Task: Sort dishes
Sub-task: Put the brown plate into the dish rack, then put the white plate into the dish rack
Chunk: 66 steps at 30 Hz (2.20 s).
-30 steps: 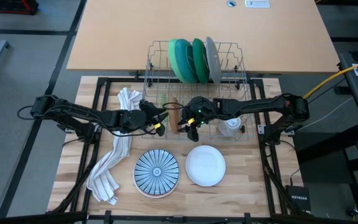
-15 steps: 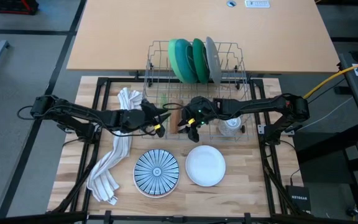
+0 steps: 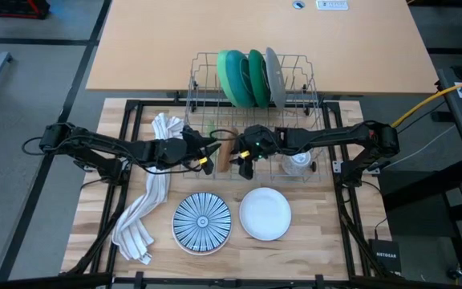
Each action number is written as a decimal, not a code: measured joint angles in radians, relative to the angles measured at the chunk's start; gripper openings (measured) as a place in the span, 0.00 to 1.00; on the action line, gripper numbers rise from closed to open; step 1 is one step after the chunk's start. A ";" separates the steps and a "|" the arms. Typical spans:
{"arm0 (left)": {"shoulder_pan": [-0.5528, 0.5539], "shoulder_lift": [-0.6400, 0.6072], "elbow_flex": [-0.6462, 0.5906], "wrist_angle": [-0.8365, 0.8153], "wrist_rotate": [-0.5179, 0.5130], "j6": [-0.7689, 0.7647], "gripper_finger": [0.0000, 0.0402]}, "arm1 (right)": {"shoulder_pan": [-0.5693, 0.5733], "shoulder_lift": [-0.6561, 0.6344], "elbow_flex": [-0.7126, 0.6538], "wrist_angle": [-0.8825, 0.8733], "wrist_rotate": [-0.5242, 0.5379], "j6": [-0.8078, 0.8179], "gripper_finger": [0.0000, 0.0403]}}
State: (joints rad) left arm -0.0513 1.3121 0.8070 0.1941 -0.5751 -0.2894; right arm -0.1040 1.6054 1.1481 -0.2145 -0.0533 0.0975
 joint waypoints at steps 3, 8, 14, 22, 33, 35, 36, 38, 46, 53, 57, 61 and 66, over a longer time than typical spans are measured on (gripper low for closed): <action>0.000 0.000 0.000 -0.003 0.001 -0.020 0.23 | -0.001 0.000 0.000 -0.002 0.036 0.000 0.45; -0.001 0.000 0.000 -0.003 0.046 -0.060 0.23 | -0.001 0.000 0.000 0.001 0.052 0.000 0.45; 0.005 0.029 0.001 0.018 0.052 -0.062 0.23 | -0.002 0.000 0.000 0.001 0.100 0.001 0.44; 0.022 0.068 0.001 0.092 0.045 -0.051 0.23 | -0.001 0.000 0.000 -0.015 0.159 0.000 0.45; 0.066 0.069 0.001 0.105 0.039 -0.051 0.23 | -0.002 0.000 0.000 -0.025 0.226 0.002 0.44; 0.066 0.069 0.001 0.100 0.039 -0.051 0.23 | -0.002 0.000 0.000 -0.027 0.226 0.002 0.45; 0.066 0.068 0.001 0.094 0.039 -0.052 0.23 | -0.002 0.000 0.000 -0.027 0.226 0.002 0.45; 0.066 0.063 0.001 0.071 0.037 -0.053 0.23 | -0.002 0.000 0.000 -0.028 0.224 0.002 0.45; 0.067 0.048 0.000 -0.005 0.035 -0.001 0.25 | -0.002 0.000 0.000 -0.038 0.219 0.002 0.44; 0.067 0.047 0.000 -0.009 0.029 0.004 0.41 | -0.002 0.000 0.000 -0.051 0.218 0.002 0.45; 0.049 0.040 0.000 -0.032 0.043 0.002 0.49 | -0.002 0.000 0.000 -0.059 0.218 0.002 0.45; 0.011 0.014 0.000 -0.117 0.055 -0.016 0.52 | -0.001 0.000 0.000 -0.069 0.218 0.001 0.45; -0.041 -0.017 0.000 -0.176 0.055 -0.019 0.52 | -0.001 -0.001 0.000 -0.110 0.217 0.001 0.45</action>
State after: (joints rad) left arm -0.0925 1.2948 0.8068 0.0180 -0.5199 -0.3086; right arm -0.1051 1.6048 1.1484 -0.3240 0.1640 0.0984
